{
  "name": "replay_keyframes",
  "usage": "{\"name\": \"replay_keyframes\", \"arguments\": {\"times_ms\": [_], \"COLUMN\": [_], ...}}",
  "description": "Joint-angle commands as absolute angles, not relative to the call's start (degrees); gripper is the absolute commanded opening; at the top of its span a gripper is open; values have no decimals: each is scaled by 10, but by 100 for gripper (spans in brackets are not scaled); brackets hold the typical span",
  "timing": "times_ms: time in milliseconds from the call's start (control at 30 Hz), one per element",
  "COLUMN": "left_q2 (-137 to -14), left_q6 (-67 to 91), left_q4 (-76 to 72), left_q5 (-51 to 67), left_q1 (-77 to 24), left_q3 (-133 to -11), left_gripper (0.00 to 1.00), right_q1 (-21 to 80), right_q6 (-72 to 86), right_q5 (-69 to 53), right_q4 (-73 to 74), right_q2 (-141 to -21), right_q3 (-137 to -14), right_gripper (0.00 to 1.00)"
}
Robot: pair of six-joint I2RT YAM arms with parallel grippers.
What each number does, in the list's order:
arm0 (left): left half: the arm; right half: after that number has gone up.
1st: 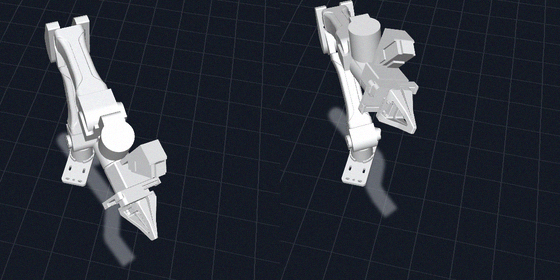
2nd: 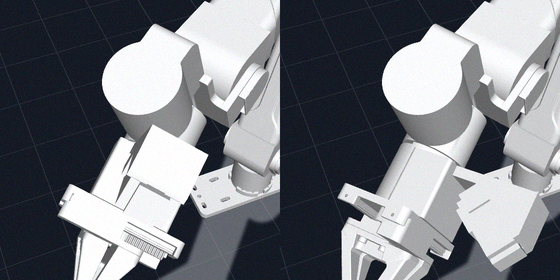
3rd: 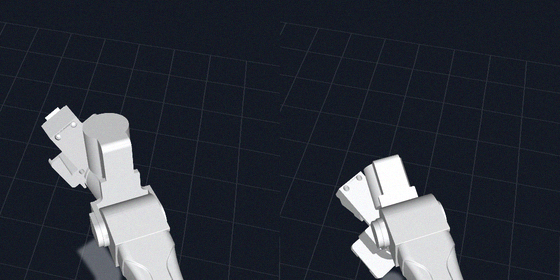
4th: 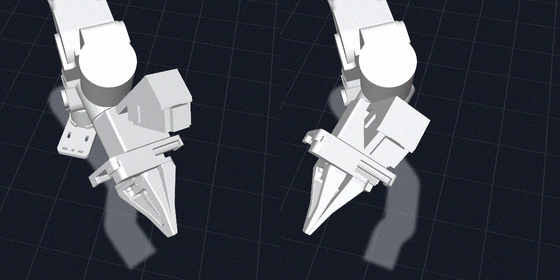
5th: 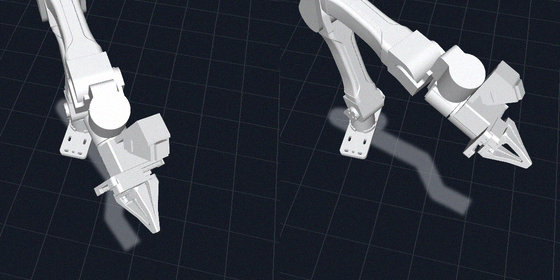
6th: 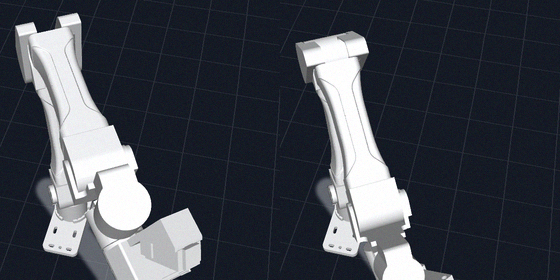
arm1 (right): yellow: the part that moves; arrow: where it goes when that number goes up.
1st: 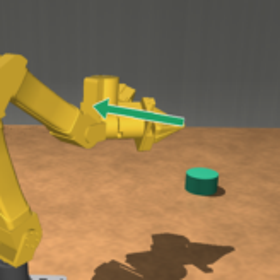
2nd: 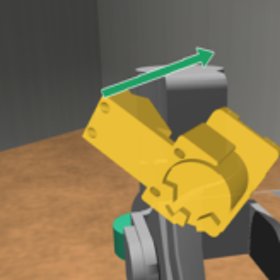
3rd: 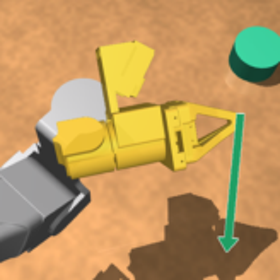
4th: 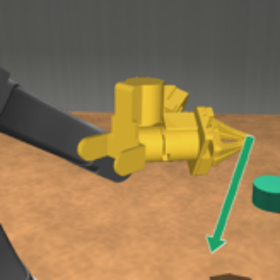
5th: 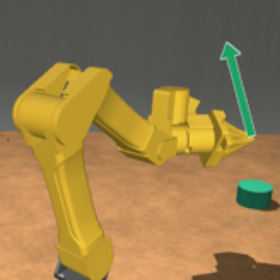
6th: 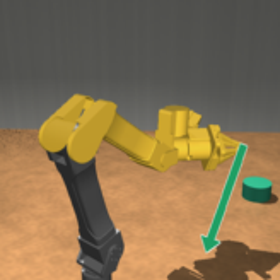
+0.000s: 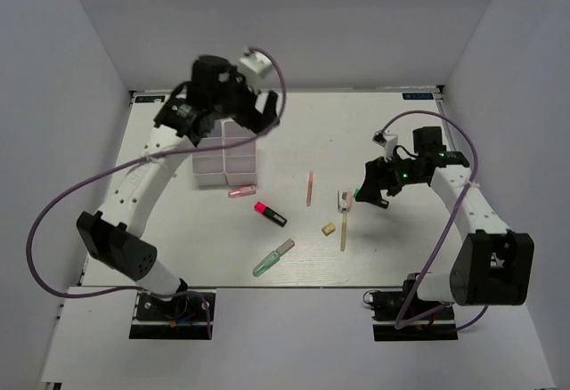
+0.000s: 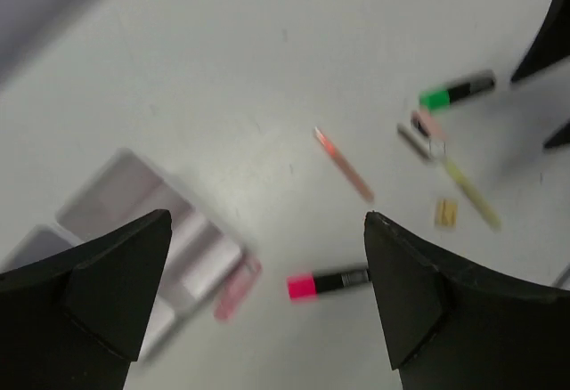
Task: Sort the stationery into containers
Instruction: Pick up the pen from the center of the board.
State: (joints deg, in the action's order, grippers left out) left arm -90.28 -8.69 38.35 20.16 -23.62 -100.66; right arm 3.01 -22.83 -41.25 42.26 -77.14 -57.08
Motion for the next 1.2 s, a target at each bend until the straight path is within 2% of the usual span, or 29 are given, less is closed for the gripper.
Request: {"name": "replay_keyframes", "arguments": {"times_ms": [0, 33, 67, 100, 133, 167, 200, 233, 267, 300, 333, 367, 400, 433, 467, 500, 533, 567, 600, 633, 667, 700, 800, 967, 1167], "left_q2": [-854, -839, -838, -834, -817, -809, -799, -777, -756, -735, -727, -706, -686, -676, -660, -649, -643, -639, -627, -608, -595, -567, -506, -449, -421], "left_q6": [-96, -85, -64, -44, -23, -17, 14, 22, 31, 59, 68, 76, 96, 105, 145, 162, 182, 196, 198, 198, 198, 198, 187, 152, 135], "left_q4": [633, 642, 684, 696, 706, 708, 701, 683, 679, 675, 654, 648, 642, 624, 625, 630, 649, 656, 657, 638, 625, 598, 546, 505, 486], "left_q5": [-70, -78, -81, -92, -93, -93, -98, -100, -103, -101, -96, -93, -89, -99, -118, -129, -122, -117, -110, -100, -98, -88, -71, -50, -23], "left_q1": [-309, -336, -349, -383, -394, -403, -427, -431, -436, -439, -439, -439, -439, -439, -439, -437, -415, -407, -401, -389, -387, -381, -354, -316, -261], "left_q3": [-958, -947, -944, -927, -914, -904, -854, -836, -820, -790, -756, -721, -702, -658, -645, -636, -620, -612, -605, -569, -552, -522, -464, -410, -372], "left_gripper": [99, 99, 96, 88, 80, 70, 32, 13, 4, 0, 0, 0, 0, 0, 3, 6, 20, 41, 61, 90, 99, 99, 99, 99, 99], "right_q1": [36, 37, 37, 38, 38, 38, 39, 39, 40, 42, 45, 47, 54, 59, 61, 65, 74, 77, 82, 87, 90, 95, 89, 86, 87], "right_q6": [-223, -222, -223, -223, -216, -214, -218, -218, -219, -220, -219, -221, -224, -226, -228, -227, -224, -229, -237, -260, -266, -274, -327, -530, -618], "right_q5": [-436, -436, -436, -436, -433, -427, -424, -421, -421, -420, -419, -417, -395, -384, -373, -340, -299, -262, -244, -215, -187, -178, -145, -188, -237], "right_q4": [379, 378, 377, 376, 374, 370, 367, 366, 365, 366, 360, 345, 339, 335, 330, 332, 334, 356, 368, 376, 390, 395, 400, 405, 430], "right_q2": [-723, -719, -709, -707, -702, -702, -699, -697, -697, -695, -695, -693, -686, -687, -691, -695, -706, -721, -729, -756, -767, -777, -821, -880, -931], "right_q3": [-550, -546, -546, -547, -545, -544, -541, -541, -543, -542, -539, -533, -529, -526, -530, -537, -554, -564, -573, -590, -602, -606, -626, -635, -662], "right_gripper": [90, 76, 55, 15, 0, 0, 0, 0, 51, 78, 88, 90, 88, 82, 71, 26, 11, 7, 13, 24, 36, 49, 61, 69, 69]}}
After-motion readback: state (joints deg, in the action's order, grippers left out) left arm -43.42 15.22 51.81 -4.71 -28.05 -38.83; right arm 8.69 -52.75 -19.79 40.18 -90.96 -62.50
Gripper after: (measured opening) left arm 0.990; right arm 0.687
